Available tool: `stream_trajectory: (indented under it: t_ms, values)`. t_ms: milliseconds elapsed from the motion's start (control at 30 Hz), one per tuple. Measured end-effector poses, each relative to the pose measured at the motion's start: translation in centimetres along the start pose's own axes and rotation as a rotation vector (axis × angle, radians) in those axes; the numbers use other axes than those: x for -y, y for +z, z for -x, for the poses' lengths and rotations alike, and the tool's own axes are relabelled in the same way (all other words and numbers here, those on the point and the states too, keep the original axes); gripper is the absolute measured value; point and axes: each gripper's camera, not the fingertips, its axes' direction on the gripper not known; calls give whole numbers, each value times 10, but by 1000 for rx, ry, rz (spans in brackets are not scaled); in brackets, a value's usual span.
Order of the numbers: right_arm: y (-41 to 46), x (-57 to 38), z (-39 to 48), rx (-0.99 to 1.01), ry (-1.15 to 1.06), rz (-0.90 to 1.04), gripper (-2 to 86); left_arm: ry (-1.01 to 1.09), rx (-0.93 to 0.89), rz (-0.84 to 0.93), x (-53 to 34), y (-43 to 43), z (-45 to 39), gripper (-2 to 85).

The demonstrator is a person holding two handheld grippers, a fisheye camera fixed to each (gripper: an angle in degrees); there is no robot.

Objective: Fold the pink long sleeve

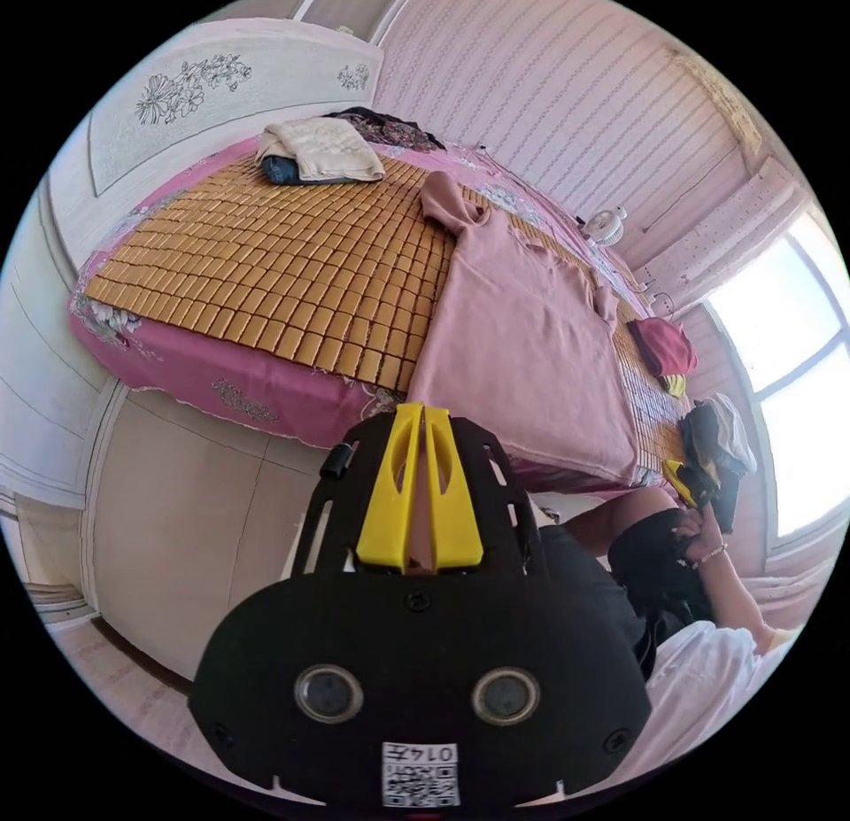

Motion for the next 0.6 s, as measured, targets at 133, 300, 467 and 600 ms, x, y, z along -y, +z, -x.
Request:
stream_trajectory:
  t_ms: [133,300,467,600]
  values:
    - [1,-9,30,-80,-118,-18,22,133,-13,0,7,-2,-45,-9]
    - [-8,-23,68,-220,-249,-117,28,354,-2,0,23,-1,-123,3]
    - [-18,-32,99,-466,-397,-218,54,545,-45,-29,37,-3,-186,38]
    - [-13,-13,86,-462,-366,-211,73,686,-48,-46,55,11,-230,42]
